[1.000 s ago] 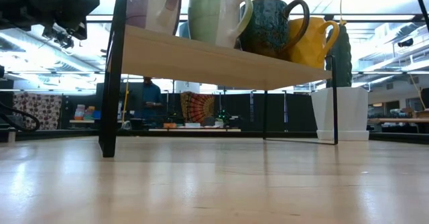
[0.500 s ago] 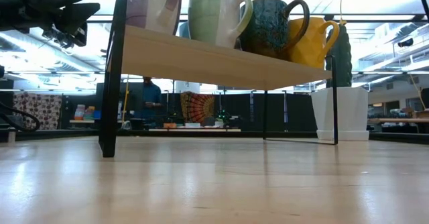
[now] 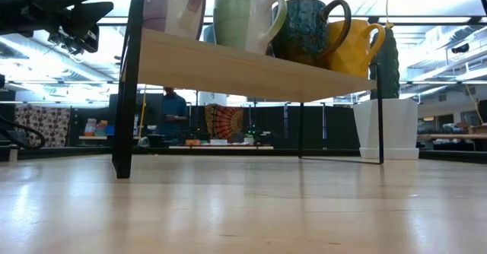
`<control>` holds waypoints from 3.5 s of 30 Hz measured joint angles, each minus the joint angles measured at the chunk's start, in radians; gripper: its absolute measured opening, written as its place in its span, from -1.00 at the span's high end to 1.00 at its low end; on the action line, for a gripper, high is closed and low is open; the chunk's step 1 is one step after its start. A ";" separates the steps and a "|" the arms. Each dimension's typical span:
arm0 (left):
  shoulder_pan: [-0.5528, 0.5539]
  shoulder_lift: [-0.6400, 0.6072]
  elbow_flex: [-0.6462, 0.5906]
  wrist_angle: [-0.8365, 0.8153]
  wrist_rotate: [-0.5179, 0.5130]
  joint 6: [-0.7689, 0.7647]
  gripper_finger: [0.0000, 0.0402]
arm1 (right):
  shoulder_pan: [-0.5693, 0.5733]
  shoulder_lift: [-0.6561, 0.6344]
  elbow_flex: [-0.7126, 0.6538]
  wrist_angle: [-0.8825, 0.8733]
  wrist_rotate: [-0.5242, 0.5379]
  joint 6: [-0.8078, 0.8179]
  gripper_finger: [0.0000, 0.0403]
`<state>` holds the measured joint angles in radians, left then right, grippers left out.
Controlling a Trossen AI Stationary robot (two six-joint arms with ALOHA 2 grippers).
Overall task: Place coffee mugs
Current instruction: Return to Home Position
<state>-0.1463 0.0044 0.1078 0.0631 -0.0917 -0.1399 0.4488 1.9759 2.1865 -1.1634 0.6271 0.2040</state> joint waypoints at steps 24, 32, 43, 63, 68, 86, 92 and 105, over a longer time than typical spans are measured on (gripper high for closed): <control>0.000 0.000 -0.001 0.035 -0.001 0.009 0.30 | -0.098 -0.562 -0.123 -0.137 0.061 -0.016 0.20; 0.000 0.000 -0.001 0.040 0.000 0.073 0.30 | -0.136 -0.901 -0.540 0.137 0.013 -0.039 0.20; 0.000 0.001 -0.097 0.088 -0.105 -0.004 0.30 | -0.165 -1.229 -0.902 0.304 -0.025 -0.057 0.20; -0.044 0.001 -0.098 0.080 -0.177 0.036 0.30 | -0.165 -1.660 -1.490 0.690 -0.063 -0.073 0.29; -0.042 0.001 -0.098 0.115 -0.178 0.064 0.30 | -0.174 -1.720 -1.579 0.722 -0.074 -0.072 0.38; -0.041 0.001 -0.099 0.114 -0.178 0.121 0.30 | -0.326 -1.833 -1.781 0.898 -0.263 -0.096 0.71; -0.041 0.001 -0.099 0.114 -0.178 0.121 0.30 | -0.327 -1.835 -1.892 1.067 -0.265 -0.124 0.70; -0.041 0.001 -0.099 0.114 -0.178 0.120 0.30 | -0.327 -1.930 -1.933 1.059 -0.422 -0.110 0.72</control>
<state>-0.1875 0.0055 0.0086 0.1774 -0.2695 -0.0196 0.1219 0.0460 0.2539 -0.1047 0.2047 0.0940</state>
